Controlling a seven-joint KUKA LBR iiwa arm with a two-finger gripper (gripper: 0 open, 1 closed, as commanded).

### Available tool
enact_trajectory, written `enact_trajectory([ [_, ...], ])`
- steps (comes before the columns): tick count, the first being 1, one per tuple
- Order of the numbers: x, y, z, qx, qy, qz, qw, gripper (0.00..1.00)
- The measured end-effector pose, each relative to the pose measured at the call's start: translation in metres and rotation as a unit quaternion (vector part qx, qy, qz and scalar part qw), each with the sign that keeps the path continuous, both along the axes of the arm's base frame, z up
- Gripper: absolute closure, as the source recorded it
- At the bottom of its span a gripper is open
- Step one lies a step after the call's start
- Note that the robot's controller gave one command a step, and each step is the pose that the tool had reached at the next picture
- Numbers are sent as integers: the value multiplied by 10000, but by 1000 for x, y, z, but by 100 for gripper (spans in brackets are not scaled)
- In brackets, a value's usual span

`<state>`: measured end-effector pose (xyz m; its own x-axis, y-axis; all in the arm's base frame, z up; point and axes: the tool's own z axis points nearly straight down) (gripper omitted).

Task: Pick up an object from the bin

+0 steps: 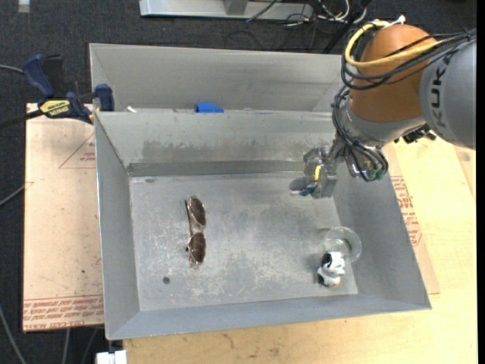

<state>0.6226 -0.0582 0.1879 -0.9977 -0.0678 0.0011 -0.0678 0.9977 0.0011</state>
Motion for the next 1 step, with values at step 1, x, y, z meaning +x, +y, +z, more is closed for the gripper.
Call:
enact_trajectory([
  [1,-2,-12,58,6,-7,-39,10000,100],
])
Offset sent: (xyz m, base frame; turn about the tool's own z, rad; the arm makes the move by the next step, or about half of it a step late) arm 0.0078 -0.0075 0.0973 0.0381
